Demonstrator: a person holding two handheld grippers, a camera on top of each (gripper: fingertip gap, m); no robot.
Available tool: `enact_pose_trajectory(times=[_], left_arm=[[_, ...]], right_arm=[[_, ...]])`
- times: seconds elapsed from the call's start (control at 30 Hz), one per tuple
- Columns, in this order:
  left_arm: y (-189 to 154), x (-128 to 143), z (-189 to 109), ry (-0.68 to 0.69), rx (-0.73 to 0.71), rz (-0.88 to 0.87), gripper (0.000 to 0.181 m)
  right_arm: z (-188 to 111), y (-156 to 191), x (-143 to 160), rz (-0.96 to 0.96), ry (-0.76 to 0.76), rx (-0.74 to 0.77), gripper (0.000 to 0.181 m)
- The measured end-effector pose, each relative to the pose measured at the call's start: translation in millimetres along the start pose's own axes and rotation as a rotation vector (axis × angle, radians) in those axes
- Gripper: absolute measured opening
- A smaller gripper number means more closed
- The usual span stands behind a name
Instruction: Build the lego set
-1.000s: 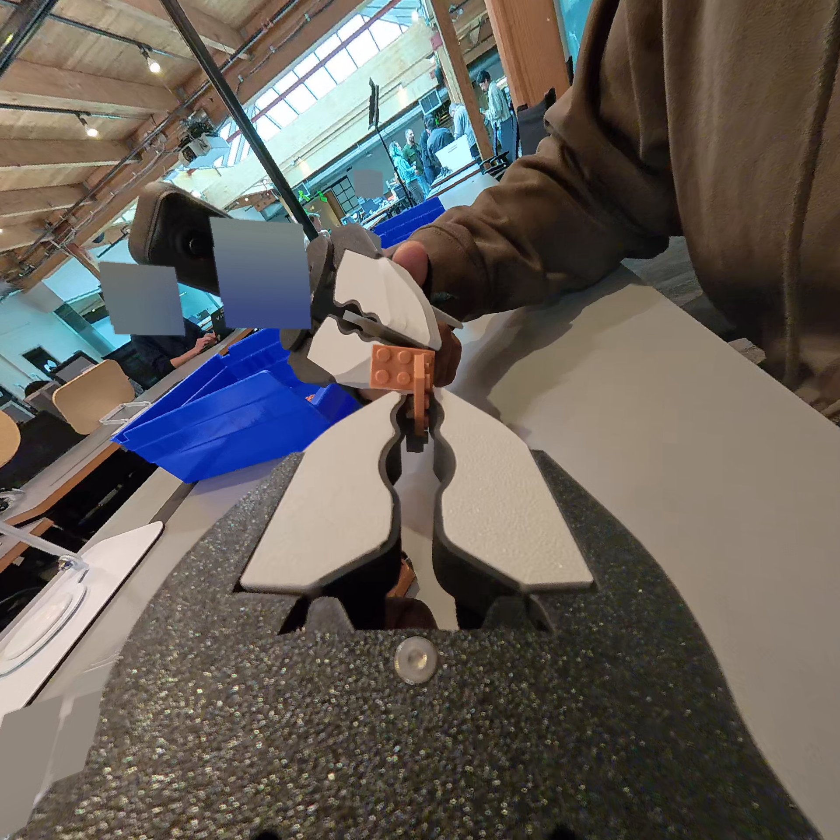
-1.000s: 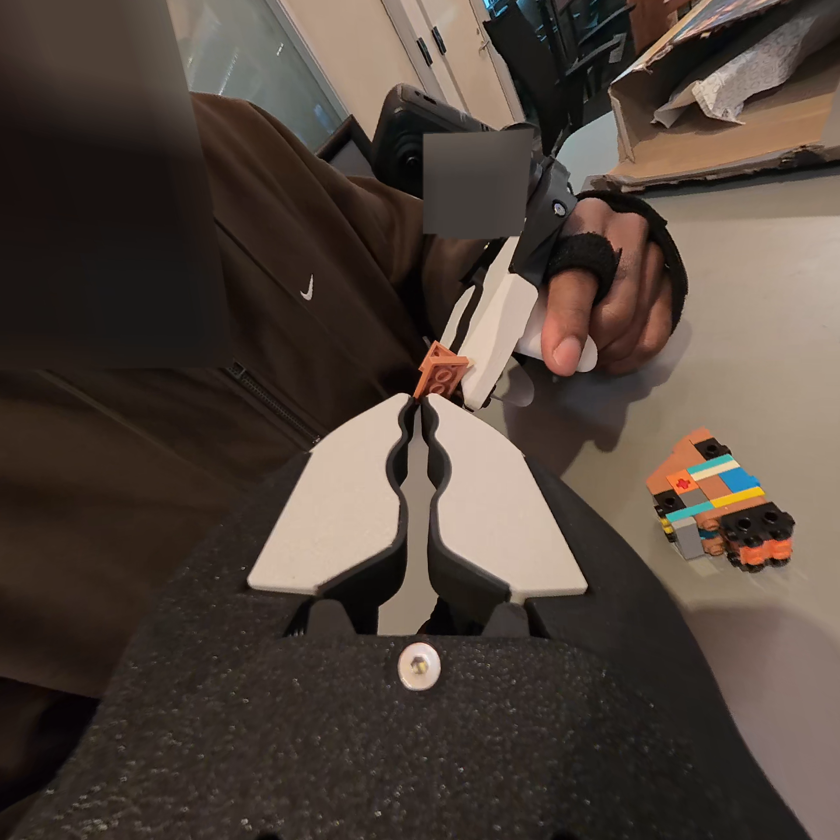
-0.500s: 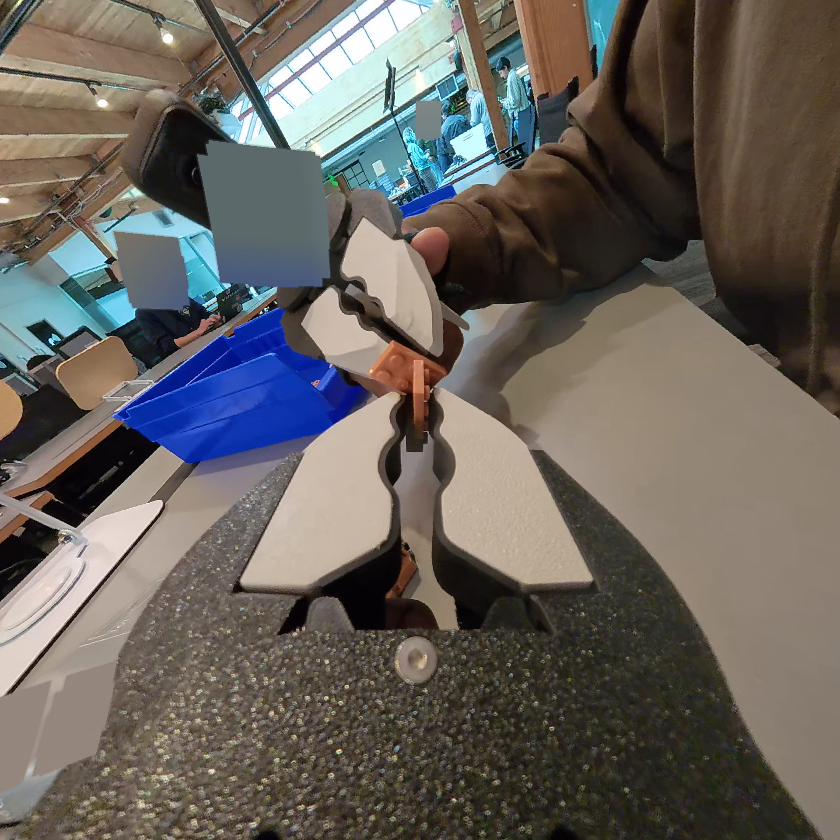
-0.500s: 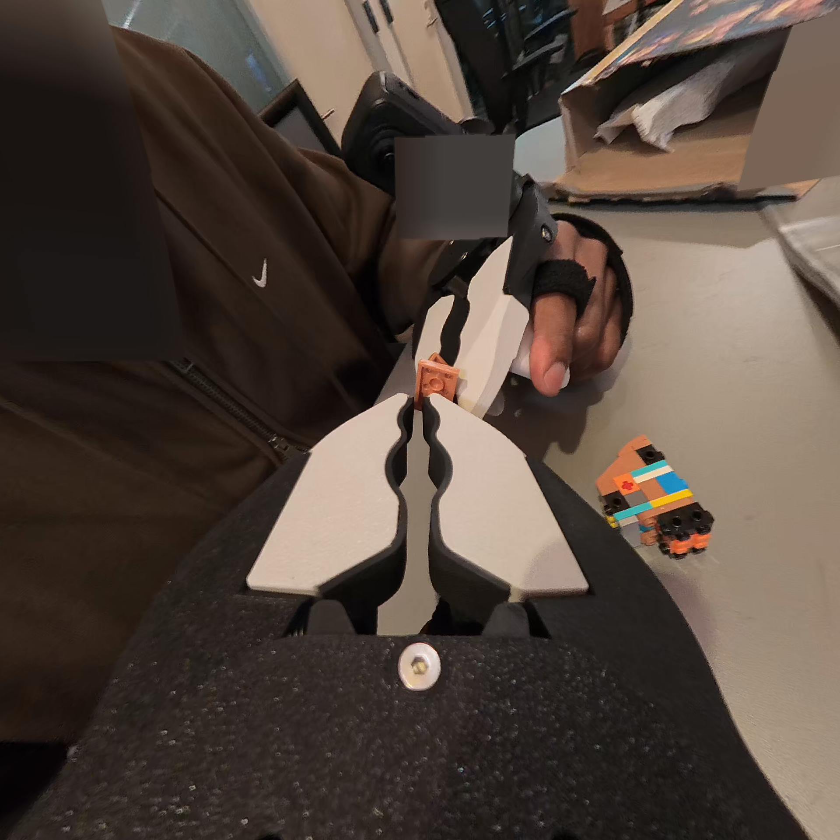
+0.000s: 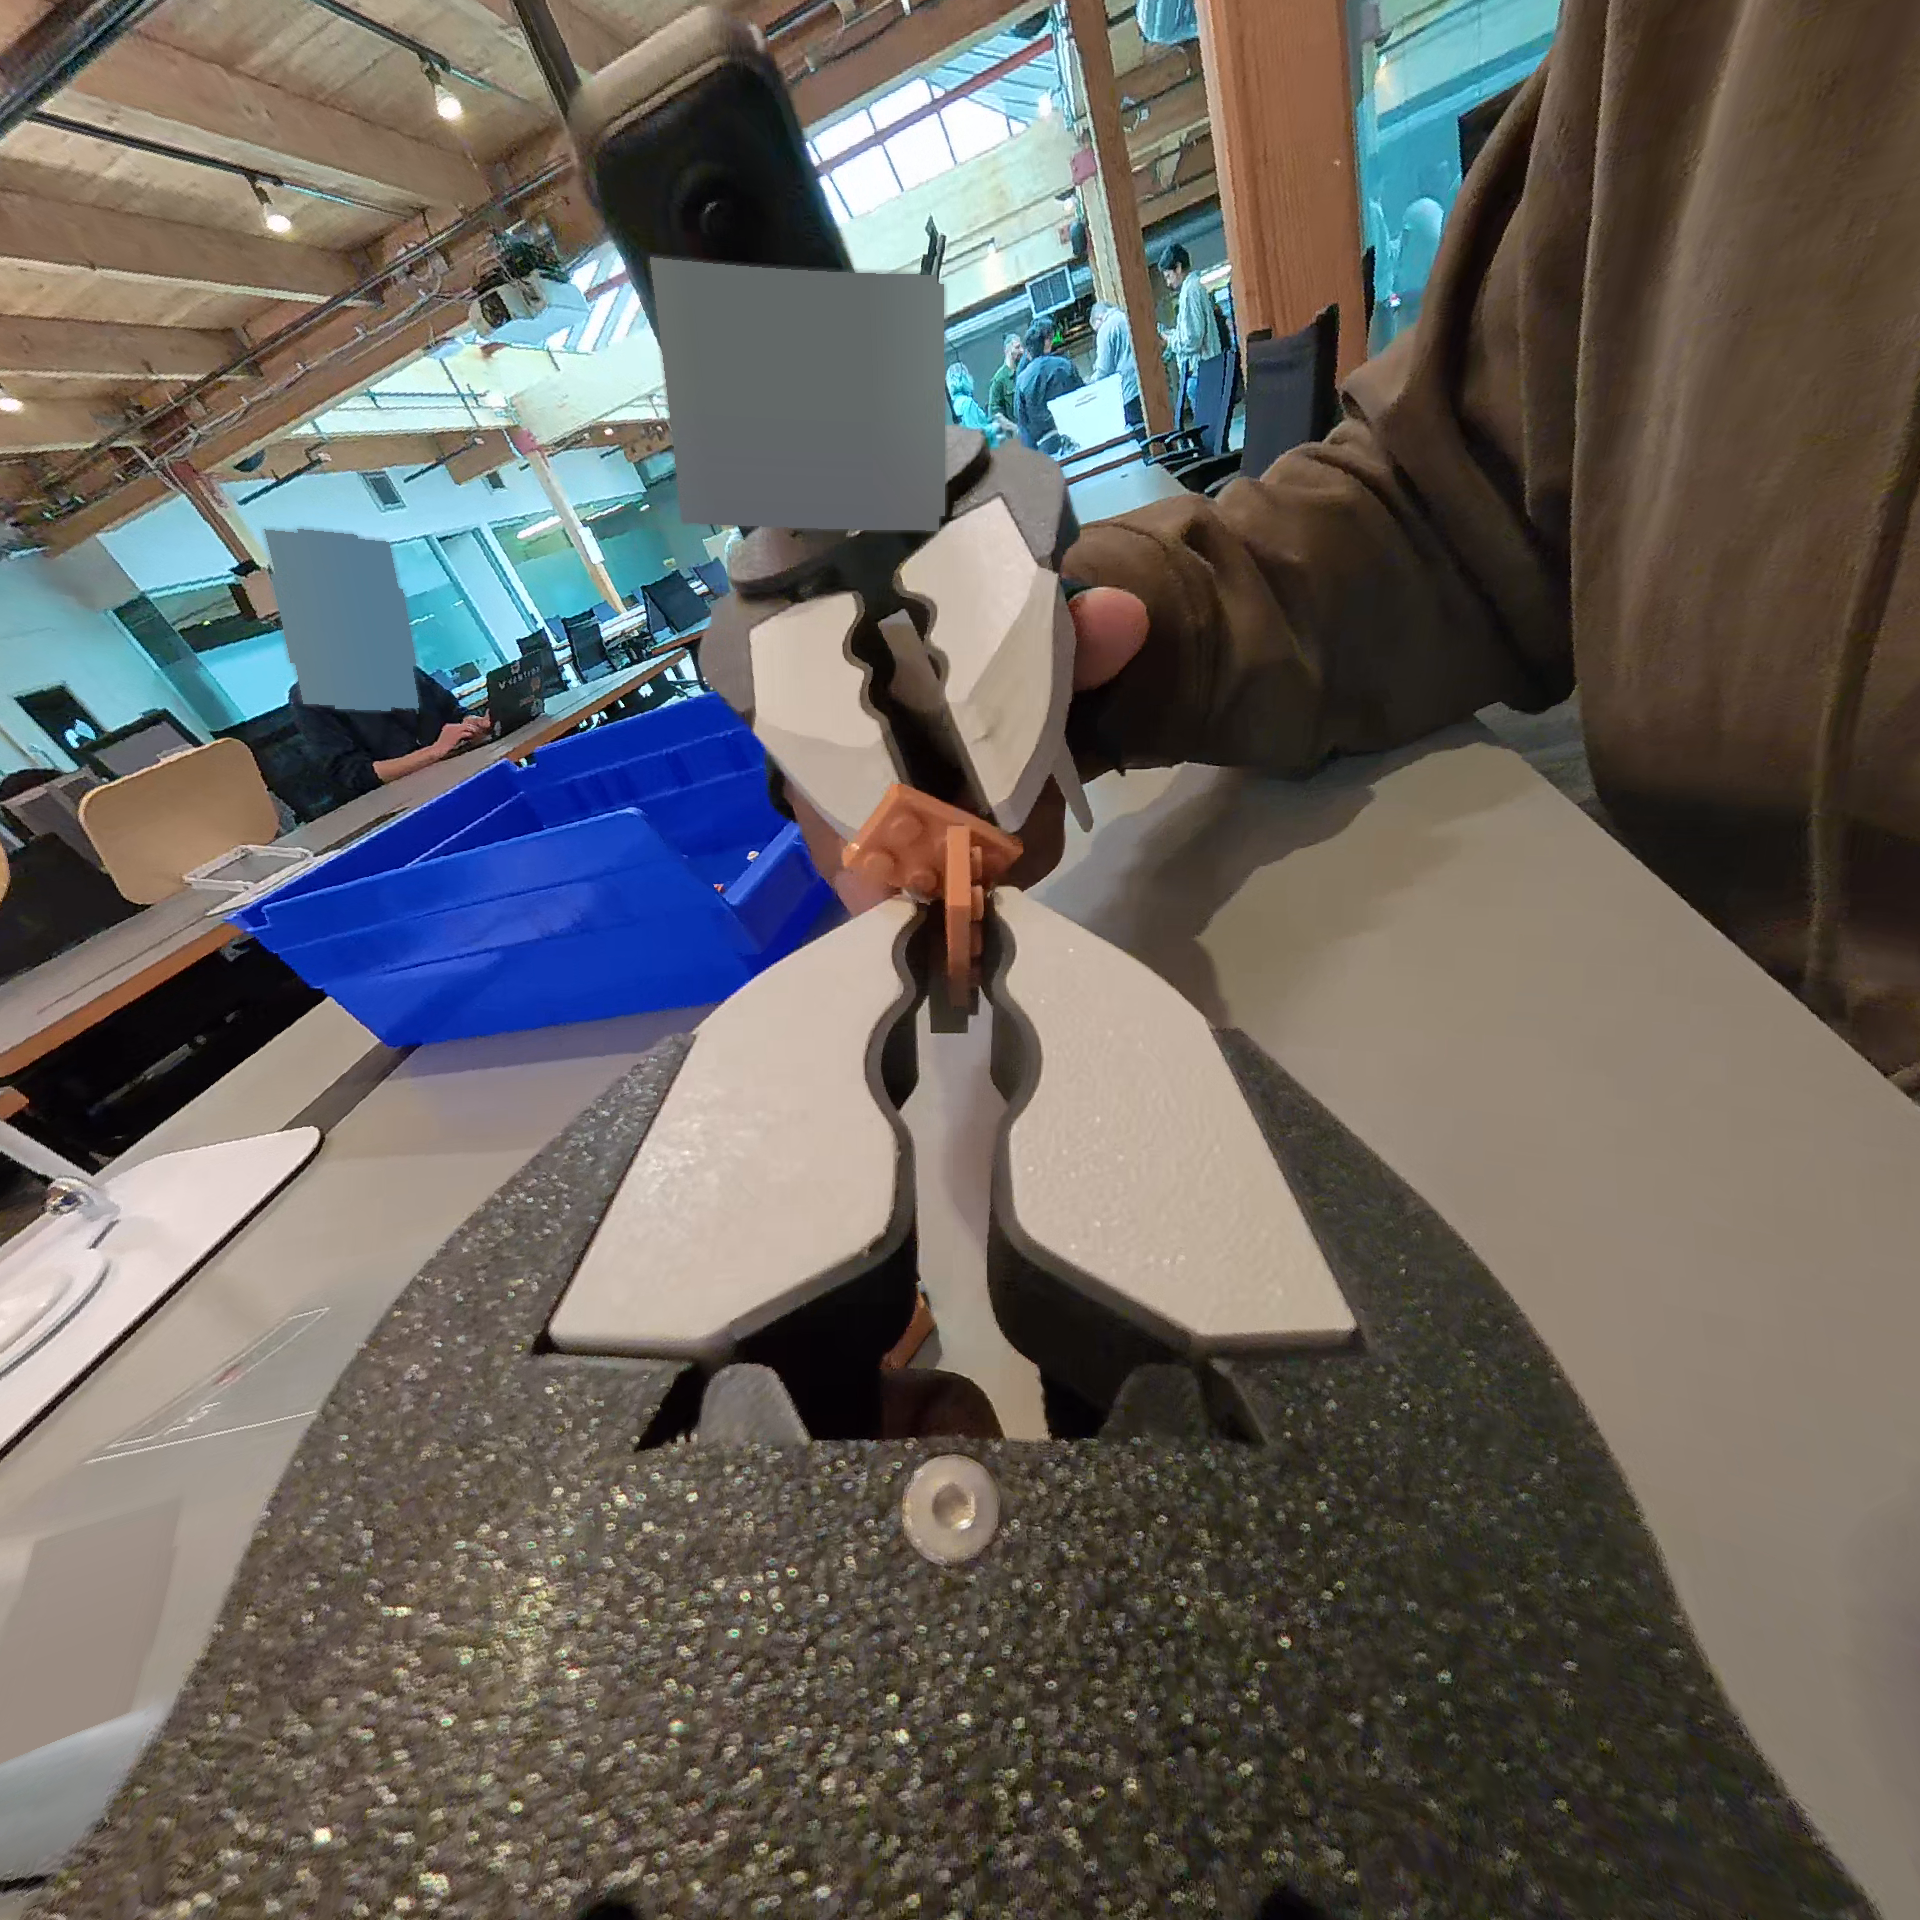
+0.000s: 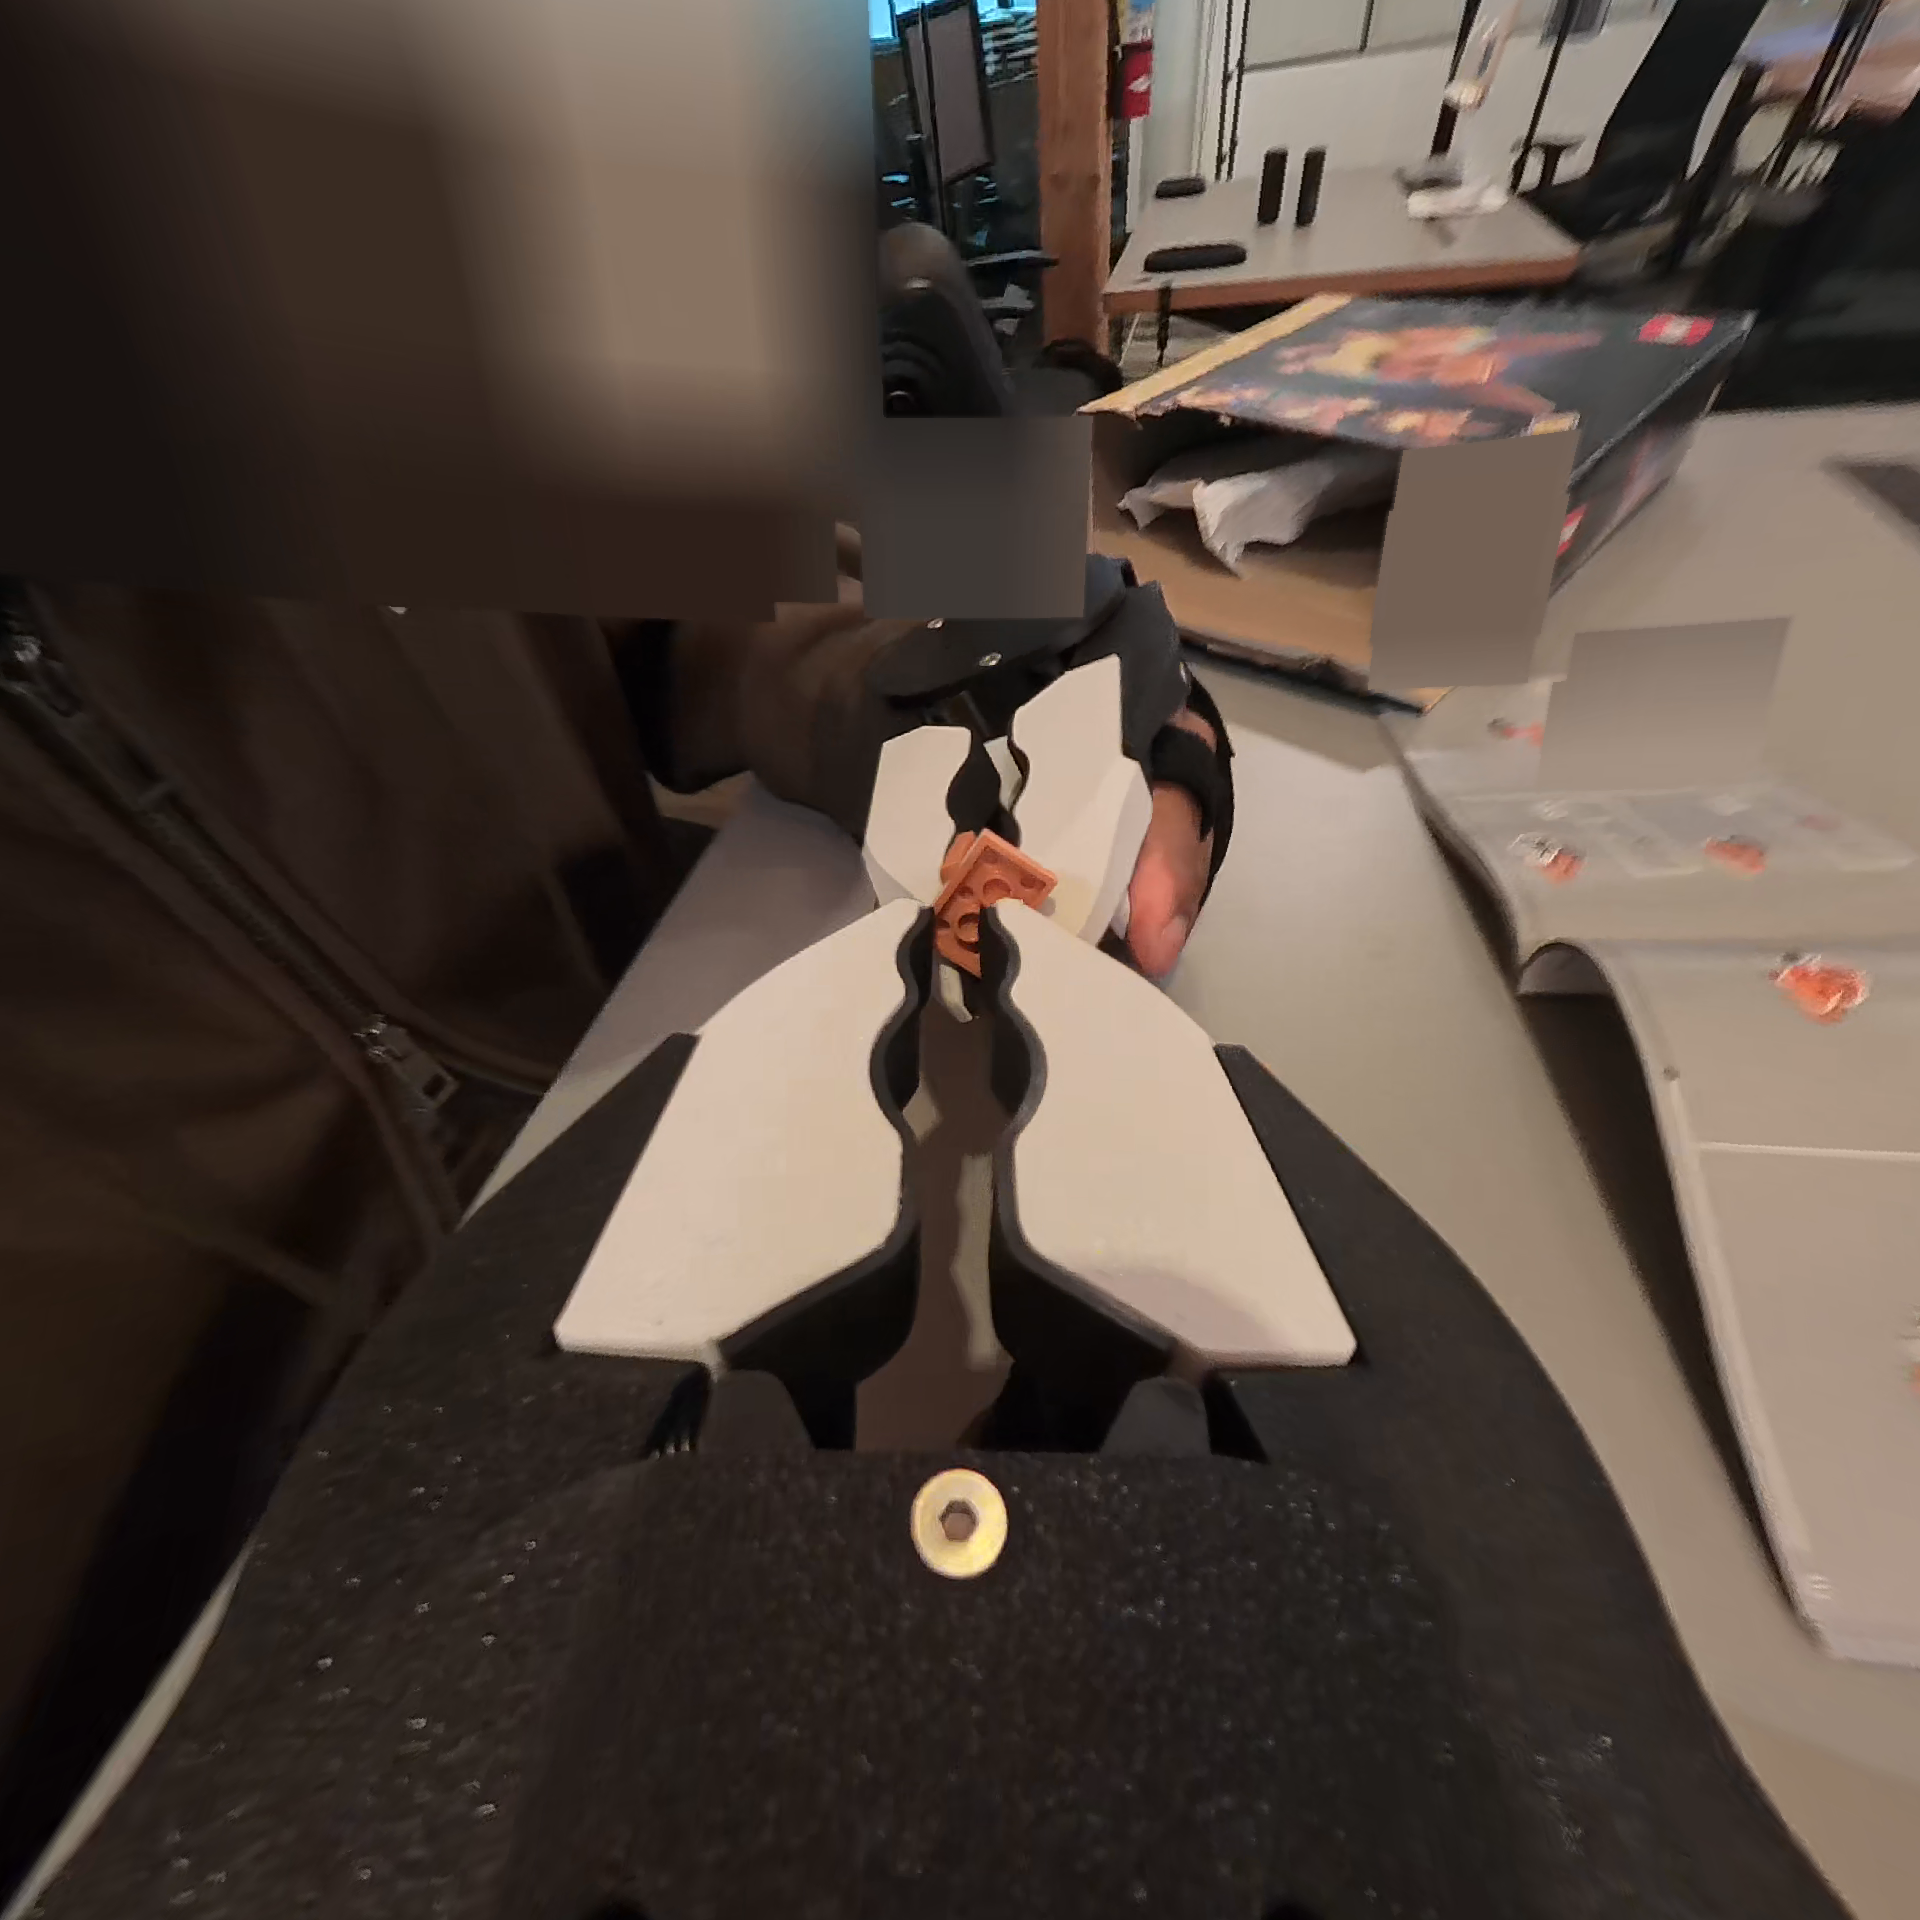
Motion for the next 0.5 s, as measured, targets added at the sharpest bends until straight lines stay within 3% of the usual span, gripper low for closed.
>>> enact_pose_trajectory(times=[0.5], left_arm=[[4.6,-4.7,-2.8,-0.049,-0.006,-0.060,0.008]], right_arm=[[-0.1,5.4,-4.4,-0.335,-0.029,0.170,0.016]])
Point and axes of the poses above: each gripper's, where its closed fingertips meet, z out along the fingers, x out of its underside, y = z × x across the jaws, the point moved 5 cm from there along -z, back along the fingers, and after that the axes turned 3 degrees about -x, right-handed, at the moved point
